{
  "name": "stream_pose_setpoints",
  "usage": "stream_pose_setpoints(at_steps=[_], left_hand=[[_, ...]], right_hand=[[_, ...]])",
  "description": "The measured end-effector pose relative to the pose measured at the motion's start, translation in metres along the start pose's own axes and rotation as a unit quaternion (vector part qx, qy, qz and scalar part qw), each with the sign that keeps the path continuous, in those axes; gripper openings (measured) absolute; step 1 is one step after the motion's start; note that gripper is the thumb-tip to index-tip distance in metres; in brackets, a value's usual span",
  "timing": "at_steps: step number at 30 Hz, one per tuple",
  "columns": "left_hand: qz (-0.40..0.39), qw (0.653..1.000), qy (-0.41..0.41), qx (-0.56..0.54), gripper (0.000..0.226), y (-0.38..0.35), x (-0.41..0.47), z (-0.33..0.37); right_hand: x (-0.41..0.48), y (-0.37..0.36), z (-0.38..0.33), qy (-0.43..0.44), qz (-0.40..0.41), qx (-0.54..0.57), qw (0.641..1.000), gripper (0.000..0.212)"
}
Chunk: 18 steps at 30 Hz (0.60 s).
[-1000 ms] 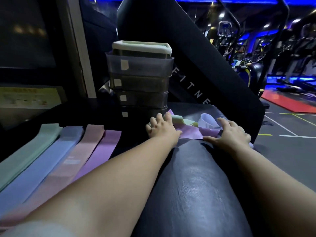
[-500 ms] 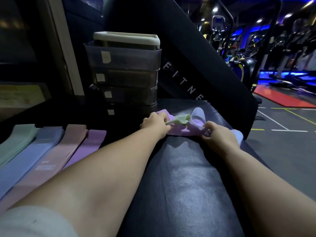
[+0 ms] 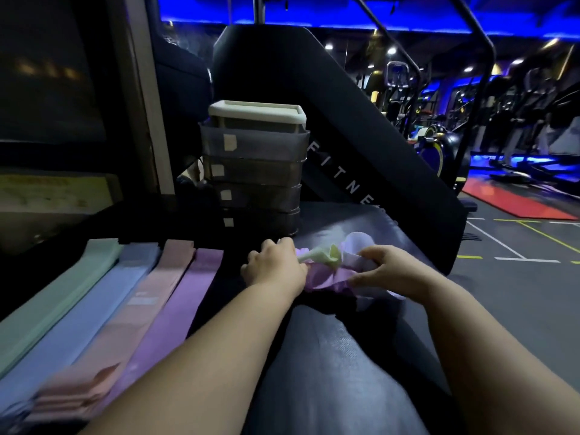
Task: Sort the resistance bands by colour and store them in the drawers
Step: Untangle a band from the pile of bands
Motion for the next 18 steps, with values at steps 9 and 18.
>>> stream_pose_setpoints(at_steps=[9, 18], left_hand=[[0.036, 0.988, -0.124, -0.083, 0.041, -0.013, -0.038, -0.005], [0.054, 0.832, -0.216, -0.508, 0.015, 0.03, -0.025, -0.019]], right_hand=[[-0.018, 0.013, -0.017, -0.077, 0.171, 0.03, 0.982, 0.015], [-0.029, 0.029, -0.151, 0.051, 0.193, -0.163, 0.966, 0.033]])
Point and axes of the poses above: each hand's wrist, its own x-axis towards the middle knuckle, its own y-axis out of the back of the hand, z = x × y, the point moved 6 cm from there along x, towards the middle knuckle, and after that the axes turned 15 degrees about -z, right-handed, at the moved point
